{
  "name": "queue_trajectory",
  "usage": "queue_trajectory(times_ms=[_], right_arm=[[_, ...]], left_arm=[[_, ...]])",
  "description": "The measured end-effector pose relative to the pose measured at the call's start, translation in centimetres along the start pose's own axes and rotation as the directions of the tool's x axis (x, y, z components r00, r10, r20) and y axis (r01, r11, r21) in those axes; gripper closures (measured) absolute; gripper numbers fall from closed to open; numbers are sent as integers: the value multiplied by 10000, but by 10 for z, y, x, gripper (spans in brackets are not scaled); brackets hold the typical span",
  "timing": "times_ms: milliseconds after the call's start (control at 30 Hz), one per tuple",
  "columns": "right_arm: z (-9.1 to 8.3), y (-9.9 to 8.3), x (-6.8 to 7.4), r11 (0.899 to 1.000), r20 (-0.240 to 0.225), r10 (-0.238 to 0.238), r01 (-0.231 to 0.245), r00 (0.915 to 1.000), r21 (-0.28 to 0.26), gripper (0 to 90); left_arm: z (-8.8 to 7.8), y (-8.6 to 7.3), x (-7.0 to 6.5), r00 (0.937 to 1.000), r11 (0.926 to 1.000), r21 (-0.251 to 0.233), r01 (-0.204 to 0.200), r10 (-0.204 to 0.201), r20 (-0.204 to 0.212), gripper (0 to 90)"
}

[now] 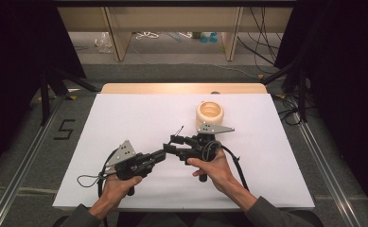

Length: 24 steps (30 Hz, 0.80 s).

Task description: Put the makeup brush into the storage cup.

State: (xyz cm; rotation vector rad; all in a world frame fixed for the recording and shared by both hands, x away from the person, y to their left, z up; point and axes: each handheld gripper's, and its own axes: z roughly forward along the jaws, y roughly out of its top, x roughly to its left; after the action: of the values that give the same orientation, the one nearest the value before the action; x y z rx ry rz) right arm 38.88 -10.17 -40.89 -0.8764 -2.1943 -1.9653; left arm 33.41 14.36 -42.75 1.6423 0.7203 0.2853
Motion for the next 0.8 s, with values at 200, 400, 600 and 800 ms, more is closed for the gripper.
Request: queue_trajectory(times_ms=[200, 400, 600, 800], right_arm=[[0, 0, -2, 9998, -105, 155, -157, 9998, -130, 500], [0, 1, -1, 9995, -186, 287, -290, 9994, -152, 535], [0, 1, -2, 9993, -252, 313, -319, 9992, -205, 554], [0, 1, -2, 9988, -354, 428, -435, 9985, -204, 581]], left_arm=[[0, 1, 1, 9997, 9997, -6, -237, 237, 89, 846], [0, 1, 1, 9996, 9996, -25, -265, 265, 112, 846], [0, 1, 0, 9998, 9998, -30, -187, 188, 95, 846], [0, 1, 0, 9998, 9998, -64, -181, 181, 103, 846]])
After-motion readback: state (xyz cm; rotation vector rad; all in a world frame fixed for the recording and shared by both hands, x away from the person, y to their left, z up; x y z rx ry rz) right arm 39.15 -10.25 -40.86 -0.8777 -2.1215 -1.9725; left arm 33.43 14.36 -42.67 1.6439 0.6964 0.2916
